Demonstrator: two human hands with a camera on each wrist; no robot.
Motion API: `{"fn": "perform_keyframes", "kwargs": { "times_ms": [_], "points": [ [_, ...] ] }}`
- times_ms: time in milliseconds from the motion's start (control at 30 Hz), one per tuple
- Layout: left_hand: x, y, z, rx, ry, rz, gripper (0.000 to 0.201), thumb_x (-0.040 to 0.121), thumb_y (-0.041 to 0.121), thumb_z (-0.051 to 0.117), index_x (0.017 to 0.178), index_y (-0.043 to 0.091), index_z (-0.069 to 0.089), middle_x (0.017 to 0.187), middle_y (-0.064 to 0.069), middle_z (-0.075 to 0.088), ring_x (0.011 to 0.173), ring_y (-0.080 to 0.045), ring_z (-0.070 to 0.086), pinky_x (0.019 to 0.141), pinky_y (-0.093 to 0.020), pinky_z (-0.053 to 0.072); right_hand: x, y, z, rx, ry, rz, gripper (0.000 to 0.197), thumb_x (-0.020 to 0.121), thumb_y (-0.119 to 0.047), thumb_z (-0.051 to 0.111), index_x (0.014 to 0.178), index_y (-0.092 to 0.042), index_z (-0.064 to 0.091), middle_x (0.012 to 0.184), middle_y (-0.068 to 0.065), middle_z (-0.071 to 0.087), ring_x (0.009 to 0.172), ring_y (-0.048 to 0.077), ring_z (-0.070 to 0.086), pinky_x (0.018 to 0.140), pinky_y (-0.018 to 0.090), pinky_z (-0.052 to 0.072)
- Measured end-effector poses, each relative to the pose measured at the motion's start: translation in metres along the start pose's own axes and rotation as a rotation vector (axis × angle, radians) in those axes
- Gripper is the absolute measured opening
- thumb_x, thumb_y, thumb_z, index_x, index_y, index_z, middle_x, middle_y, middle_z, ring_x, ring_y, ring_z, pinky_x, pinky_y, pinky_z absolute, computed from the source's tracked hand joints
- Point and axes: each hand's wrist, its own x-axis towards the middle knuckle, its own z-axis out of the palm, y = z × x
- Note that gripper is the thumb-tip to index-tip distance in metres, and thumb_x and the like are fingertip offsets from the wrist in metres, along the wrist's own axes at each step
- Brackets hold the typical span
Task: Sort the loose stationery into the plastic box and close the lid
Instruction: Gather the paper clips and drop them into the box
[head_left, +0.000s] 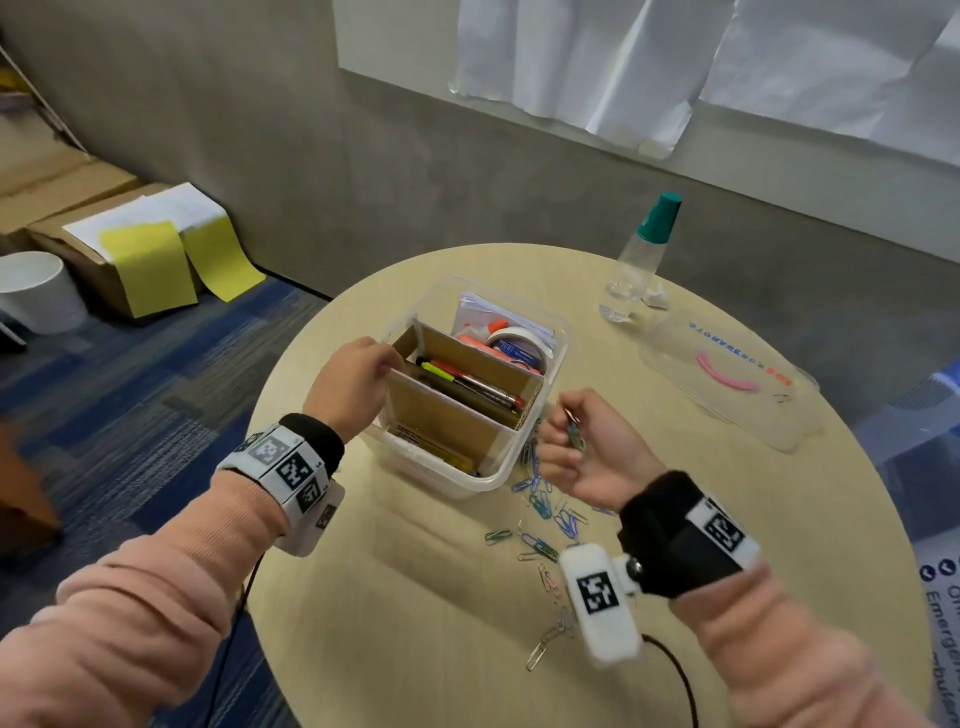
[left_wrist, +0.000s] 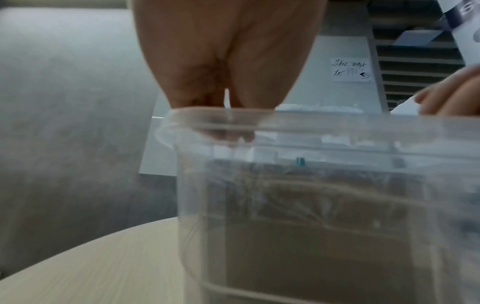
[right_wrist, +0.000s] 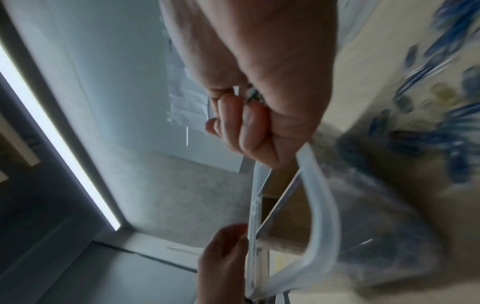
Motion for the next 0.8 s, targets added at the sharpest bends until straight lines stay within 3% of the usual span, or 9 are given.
{"fn": "perform_keyframes", "kwargs": {
  "times_ms": [100, 200, 267, 367, 500, 600, 700, 767, 800],
  "points": [
    [0.000, -0.006, 0.002, -0.022, 0.136, -0.054, 0.035, 0.088, -0.001, 0.052, 0.121, 0.010, 0.057, 0.128, -0.012, 0.051, 0.121, -0.027, 0.042, 0.101, -0.031, 0.033, 0.024, -0.007, 0.034, -0.080, 0.006, 0.118, 0.024, 0.087, -0.021, 0.043, 0.065, -0.013, 0.049, 0.051, -0.003, 0.041, 0.035, 0.008, 0.032, 0.036, 0.018, 0.024],
    [0.004, -0.012, 0.003, -0.206, -0.015, -0.338, 0.050, 0.093, 0.006, 0.048, 0.141, 0.013, 0.036, 0.143, -0.011, 0.041, 0.132, -0.026, 0.038, 0.109, -0.034, 0.030, 0.043, -0.006, 0.064, -0.146, 0.018, 0.246, 0.018, 0.092, -0.013, 0.038, 0.083, -0.010, 0.053, 0.059, -0.001, 0.043, 0.042, 0.007, 0.036, 0.037, 0.016, 0.030],
    [0.005, -0.014, 0.006, -0.296, -0.043, -0.434, 0.044, 0.095, 0.008, 0.044, 0.139, 0.011, 0.039, 0.140, -0.012, 0.047, 0.128, -0.027, 0.044, 0.104, -0.031, 0.034, 0.052, -0.001, 0.079, -0.187, 0.033, 0.309, 0.021, 0.095, -0.011, 0.033, 0.090, -0.009, 0.053, 0.064, 0.000, 0.043, 0.050, 0.007, 0.035, 0.040, 0.015, 0.031],
    [-0.003, -0.009, 0.014, -0.408, 0.079, -0.503, 0.039, 0.093, 0.004, 0.043, 0.131, 0.008, 0.050, 0.131, -0.014, 0.055, 0.121, -0.026, 0.050, 0.093, -0.023, 0.035, 0.061, 0.006, 0.095, -0.205, 0.076, 0.356, 0.025, 0.099, -0.010, 0.029, 0.089, -0.007, 0.052, 0.068, 0.002, 0.039, 0.056, 0.008, 0.031, 0.050, 0.017, 0.027],
    [-0.017, -0.001, 0.023, -0.515, 0.204, -0.616, 0.041, 0.094, 0.002, 0.041, 0.135, 0.008, 0.046, 0.135, -0.014, 0.052, 0.125, -0.027, 0.047, 0.104, -0.032, 0.036, 0.068, 0.004, 0.098, -0.197, 0.144, 0.331, 0.025, 0.099, -0.006, 0.027, 0.086, -0.003, 0.049, 0.070, 0.005, 0.038, 0.059, 0.009, 0.033, 0.053, 0.020, 0.029],
    [-0.024, 0.003, 0.027, -0.561, 0.220, -0.636, 0.043, 0.095, 0.004, 0.038, 0.137, 0.011, 0.044, 0.134, -0.013, 0.053, 0.124, -0.028, 0.048, 0.106, -0.040, 0.039, 0.072, -0.002, 0.096, -0.148, 0.206, 0.325, 0.021, 0.098, -0.007, 0.030, 0.105, -0.003, 0.050, 0.077, 0.007, 0.040, 0.065, 0.011, 0.038, 0.058, 0.020, 0.036],
    [-0.028, 0.005, 0.028, -0.597, 0.221, -0.632, 0.042, 0.096, 0.005, 0.036, 0.137, 0.012, 0.044, 0.133, -0.011, 0.054, 0.123, -0.028, 0.049, 0.105, -0.043, 0.041, 0.077, -0.002, 0.097, -0.067, 0.201, 0.325, 0.039, 0.096, -0.003, 0.037, 0.135, 0.001, 0.036, 0.113, 0.017, 0.049, 0.100, 0.021, 0.051, 0.084, 0.026, 0.047],
    [-0.027, 0.003, 0.029, -0.600, 0.212, -0.638, 0.042, 0.097, 0.005, 0.036, 0.138, 0.012, 0.042, 0.135, -0.012, 0.052, 0.125, -0.028, 0.048, 0.106, -0.044, 0.040, 0.083, 0.001, 0.098, -0.032, 0.183, 0.320, 0.053, 0.095, -0.002, 0.040, 0.144, -0.003, 0.020, 0.144, 0.019, 0.033, 0.132, 0.030, 0.038, 0.107, 0.038, 0.038],
    [-0.027, 0.003, 0.028, -0.592, 0.208, -0.639, 0.042, 0.097, 0.004, 0.036, 0.138, 0.012, 0.042, 0.135, -0.012, 0.051, 0.126, -0.028, 0.047, 0.106, -0.044, 0.040, 0.086, 0.002, 0.099, -0.042, 0.166, 0.329, 0.058, 0.094, -0.004, 0.041, 0.147, -0.008, 0.015, 0.150, 0.019, 0.026, 0.137, 0.032, 0.032, 0.112, 0.042, 0.032]
  ]
}}
